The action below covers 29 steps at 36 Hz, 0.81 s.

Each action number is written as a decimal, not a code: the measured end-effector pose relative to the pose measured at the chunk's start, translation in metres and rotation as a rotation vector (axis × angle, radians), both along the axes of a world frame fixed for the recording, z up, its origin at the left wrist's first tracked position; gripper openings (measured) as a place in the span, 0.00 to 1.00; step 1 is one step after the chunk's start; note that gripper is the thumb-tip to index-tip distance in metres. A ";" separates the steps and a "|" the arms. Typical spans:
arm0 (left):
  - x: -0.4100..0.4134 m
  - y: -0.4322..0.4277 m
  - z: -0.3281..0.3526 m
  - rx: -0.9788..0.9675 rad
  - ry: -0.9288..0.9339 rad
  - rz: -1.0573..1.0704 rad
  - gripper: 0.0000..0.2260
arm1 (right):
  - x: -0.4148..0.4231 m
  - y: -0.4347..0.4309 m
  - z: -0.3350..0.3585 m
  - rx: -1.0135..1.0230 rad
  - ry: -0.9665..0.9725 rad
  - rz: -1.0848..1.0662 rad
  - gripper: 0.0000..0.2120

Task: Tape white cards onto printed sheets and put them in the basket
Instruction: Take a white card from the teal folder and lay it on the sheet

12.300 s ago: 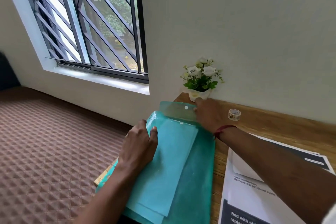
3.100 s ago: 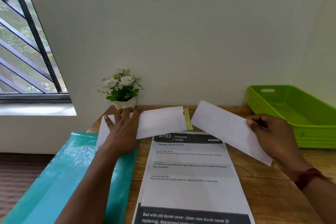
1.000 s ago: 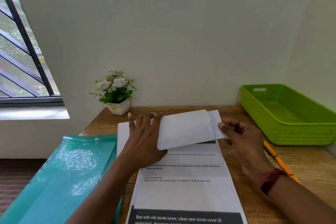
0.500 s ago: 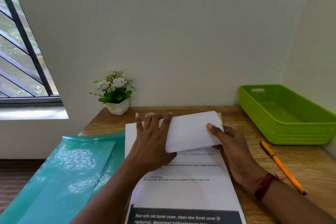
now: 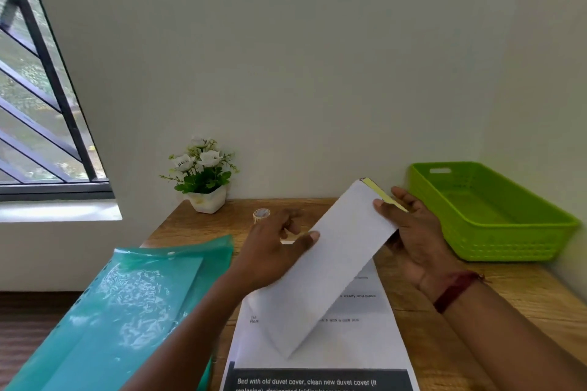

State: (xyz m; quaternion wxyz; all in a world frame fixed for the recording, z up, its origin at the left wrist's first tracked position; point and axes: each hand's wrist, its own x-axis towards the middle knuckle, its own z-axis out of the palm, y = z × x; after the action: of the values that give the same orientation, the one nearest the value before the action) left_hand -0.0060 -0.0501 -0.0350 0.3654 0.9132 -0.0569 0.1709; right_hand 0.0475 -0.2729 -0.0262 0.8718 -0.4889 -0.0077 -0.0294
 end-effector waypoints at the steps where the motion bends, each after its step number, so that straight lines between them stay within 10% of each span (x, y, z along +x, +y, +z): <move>1: 0.000 0.000 0.000 -0.055 0.010 0.001 0.19 | 0.003 -0.001 0.002 0.042 0.012 0.049 0.20; 12: -0.004 -0.016 -0.003 -0.718 0.296 -0.112 0.10 | 0.017 0.018 -0.013 -0.339 0.015 0.305 0.21; 29: 0.009 -0.019 -0.020 -0.966 0.227 0.097 0.10 | 0.008 0.042 -0.027 -0.519 -0.099 0.379 0.08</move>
State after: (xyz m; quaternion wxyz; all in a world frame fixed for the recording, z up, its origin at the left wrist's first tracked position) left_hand 0.0032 -0.0694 -0.0545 0.7423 0.6540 0.1116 0.0943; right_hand 0.0552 -0.2307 -0.0531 0.7066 -0.6828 -0.1481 0.1125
